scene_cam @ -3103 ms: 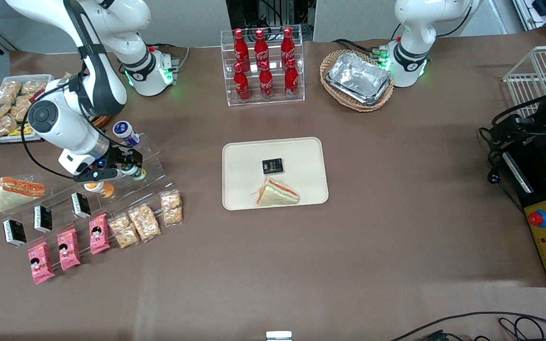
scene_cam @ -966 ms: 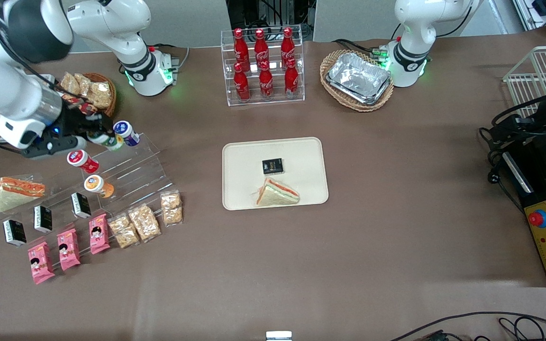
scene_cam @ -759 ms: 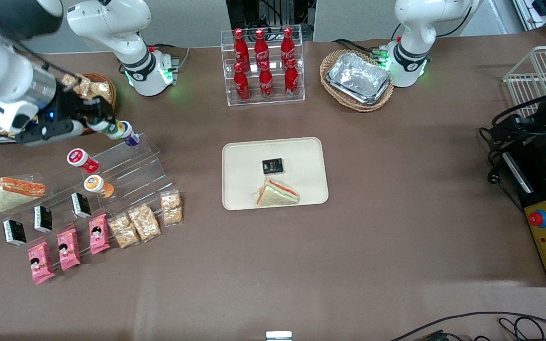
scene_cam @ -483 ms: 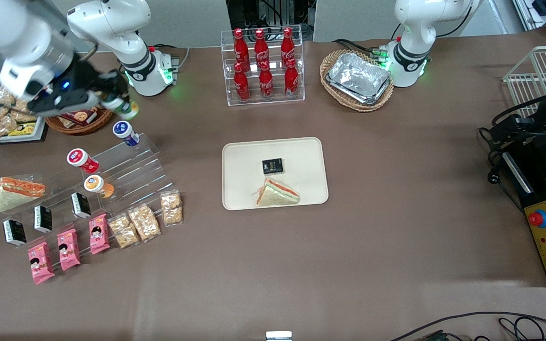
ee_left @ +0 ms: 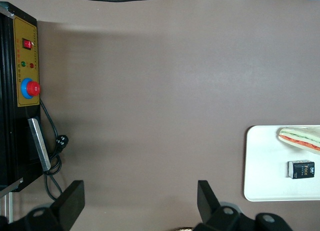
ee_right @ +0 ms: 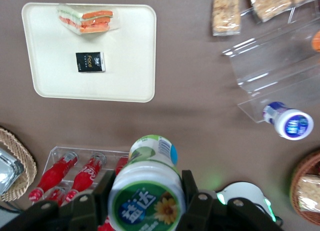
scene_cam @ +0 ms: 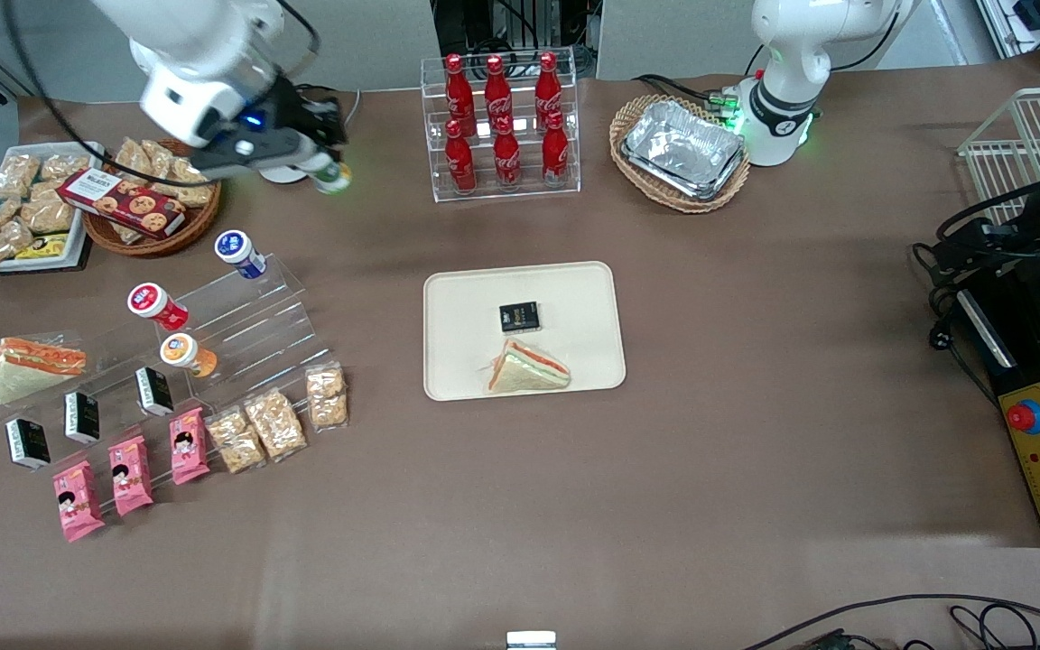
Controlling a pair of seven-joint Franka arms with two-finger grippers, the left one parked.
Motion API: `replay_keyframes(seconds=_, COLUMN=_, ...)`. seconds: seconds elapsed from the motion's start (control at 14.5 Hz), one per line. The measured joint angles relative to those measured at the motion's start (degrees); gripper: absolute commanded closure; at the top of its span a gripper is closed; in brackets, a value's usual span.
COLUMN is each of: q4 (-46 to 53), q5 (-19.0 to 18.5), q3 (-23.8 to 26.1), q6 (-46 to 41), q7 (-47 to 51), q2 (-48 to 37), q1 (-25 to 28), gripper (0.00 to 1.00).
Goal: Place green gum on tray
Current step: 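Carry the green gum bottle with the right gripper toward the white tray, then lower the green gum bottle onto the tray and open the right gripper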
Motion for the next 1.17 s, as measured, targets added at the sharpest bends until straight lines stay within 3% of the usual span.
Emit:
replay_keyframes(seconds=0.41, q4=-11.4, q5=0.0, q3=0.0, q6=18.1, q7=7.6, q2=5.3, q1=10.3, gripper=1.0)
replay_keyframes(seconds=1.17, q4=-21.2, q5=0.0, q3=-0.2, q6=47.6, q7=8.0, q2=22.9, q1=12.7, gripper=1.0)
